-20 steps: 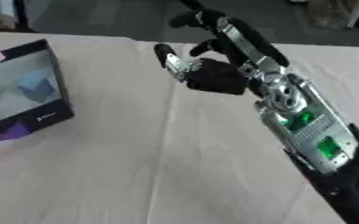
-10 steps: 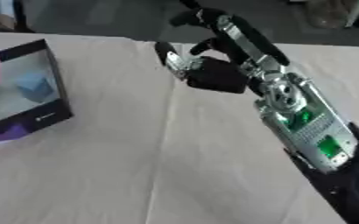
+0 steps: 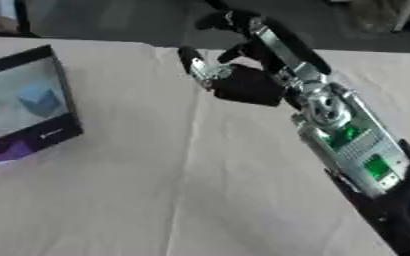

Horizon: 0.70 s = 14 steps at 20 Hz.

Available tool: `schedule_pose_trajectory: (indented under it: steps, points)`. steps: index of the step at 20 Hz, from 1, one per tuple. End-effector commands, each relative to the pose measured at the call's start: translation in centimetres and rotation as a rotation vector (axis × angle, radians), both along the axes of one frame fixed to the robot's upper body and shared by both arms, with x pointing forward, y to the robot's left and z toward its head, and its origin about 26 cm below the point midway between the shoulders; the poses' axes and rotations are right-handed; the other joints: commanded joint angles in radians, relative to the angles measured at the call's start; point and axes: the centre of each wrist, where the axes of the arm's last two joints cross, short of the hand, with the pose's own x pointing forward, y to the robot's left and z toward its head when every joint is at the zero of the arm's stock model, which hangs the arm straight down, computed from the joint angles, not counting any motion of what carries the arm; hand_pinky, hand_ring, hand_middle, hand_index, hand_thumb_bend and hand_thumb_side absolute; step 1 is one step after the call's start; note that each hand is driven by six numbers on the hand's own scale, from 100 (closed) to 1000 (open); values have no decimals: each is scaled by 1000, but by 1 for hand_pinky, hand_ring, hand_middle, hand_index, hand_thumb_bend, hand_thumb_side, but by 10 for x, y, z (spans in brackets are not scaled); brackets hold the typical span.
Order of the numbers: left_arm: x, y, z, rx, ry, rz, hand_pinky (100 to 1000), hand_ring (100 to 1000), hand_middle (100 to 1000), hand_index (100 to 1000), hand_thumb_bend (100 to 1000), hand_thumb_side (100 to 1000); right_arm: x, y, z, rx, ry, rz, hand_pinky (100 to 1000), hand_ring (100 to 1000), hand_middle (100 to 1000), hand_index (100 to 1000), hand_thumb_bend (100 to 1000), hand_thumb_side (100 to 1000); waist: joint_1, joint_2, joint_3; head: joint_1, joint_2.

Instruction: Pick up the objects with one hand, pass them to the other hand, and then place them into the box on the other side of the table.

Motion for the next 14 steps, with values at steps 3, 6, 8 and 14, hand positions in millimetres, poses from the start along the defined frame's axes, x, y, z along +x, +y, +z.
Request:
schedule_pose_trajectory:
  steps: [3, 6, 8, 14]
  points:
    - [-2, 16, 12, -439, -403, 122, 975, 781, 806, 724, 100, 909, -3, -9, 9, 32, -18, -74, 707, 963, 835, 847, 100, 753, -16, -13, 2, -17, -8]
    - [-2, 3, -4, -626, -431, 13, 988, 792, 833, 738, 292, 1000, -2, -14, 9, 66, -22, -109, 709, 963, 835, 838, 100, 517, -18, -14, -4, -14, -4]
    - [-4, -8, -5, -686, -472, -52, 958, 737, 783, 687, 200, 899, -1, -22, 9, 82, -39, -131, 701, 952, 820, 818, 100, 306, -20, -14, -7, -15, 0]
    - [-19, -57, -11, -976, -632, -188, 988, 718, 789, 678, 201, 836, 3, -58, 10, 166, -83, -248, 676, 930, 758, 771, 132, 210, -30, -11, -13, -20, 3]
